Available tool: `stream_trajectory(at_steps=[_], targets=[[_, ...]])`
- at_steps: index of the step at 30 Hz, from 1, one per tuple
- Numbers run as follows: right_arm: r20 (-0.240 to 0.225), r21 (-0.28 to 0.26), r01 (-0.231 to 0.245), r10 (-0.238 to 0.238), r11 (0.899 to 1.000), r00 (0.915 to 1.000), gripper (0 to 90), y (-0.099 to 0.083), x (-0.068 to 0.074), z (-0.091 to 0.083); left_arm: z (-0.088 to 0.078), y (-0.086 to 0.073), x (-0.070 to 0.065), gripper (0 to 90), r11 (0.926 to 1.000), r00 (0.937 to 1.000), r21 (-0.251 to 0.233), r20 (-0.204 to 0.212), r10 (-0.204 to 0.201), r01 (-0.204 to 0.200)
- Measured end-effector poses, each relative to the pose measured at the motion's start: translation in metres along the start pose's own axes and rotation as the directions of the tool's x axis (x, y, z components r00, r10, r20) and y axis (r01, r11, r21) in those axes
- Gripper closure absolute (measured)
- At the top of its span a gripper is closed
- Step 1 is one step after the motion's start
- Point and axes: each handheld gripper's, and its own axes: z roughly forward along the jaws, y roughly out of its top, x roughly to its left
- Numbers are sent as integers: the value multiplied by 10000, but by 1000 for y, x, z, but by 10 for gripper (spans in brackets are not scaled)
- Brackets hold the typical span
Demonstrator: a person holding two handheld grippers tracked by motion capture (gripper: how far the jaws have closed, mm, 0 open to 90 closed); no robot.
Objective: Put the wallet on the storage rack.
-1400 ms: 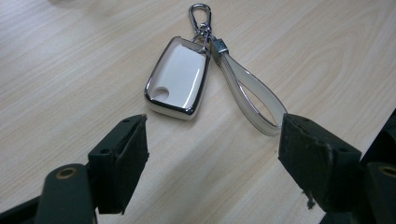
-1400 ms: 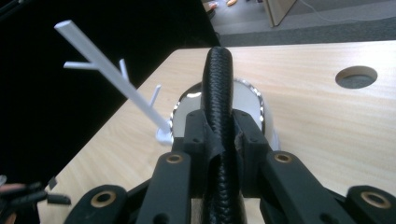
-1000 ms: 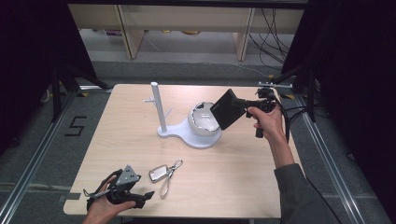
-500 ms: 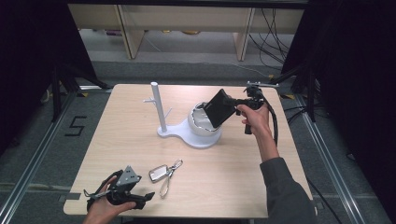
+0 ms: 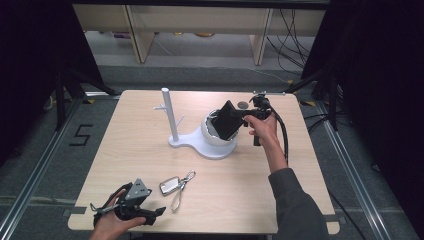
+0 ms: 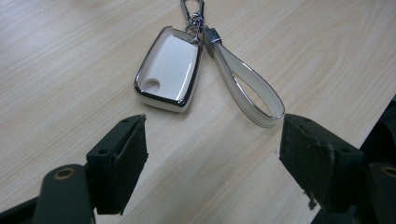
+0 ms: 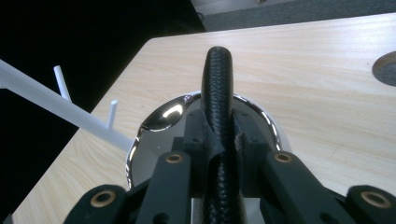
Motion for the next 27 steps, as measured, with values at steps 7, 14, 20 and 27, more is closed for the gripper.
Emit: stream_trajectory(at_steps=[7,14,20,27], targets=[[10,285,17,-18,9996,10000,781,-5,3,14,1,0,-2,229,10000,9999,-3,128,-35,36],[114,272,90,-93,9996,9999,772,-6,3,18,2,-1,-2,229,10000,9999,83,119,-49,48],[279,366,177,-187,9992,9994,607,-7,-1,18,3,-1,-3,227,10000,9998,57,182,31,-32],[871,302,608,-632,9977,9942,430,-4,-1,3,3,-2,-2,225,10000,10000,56,88,-33,32]])
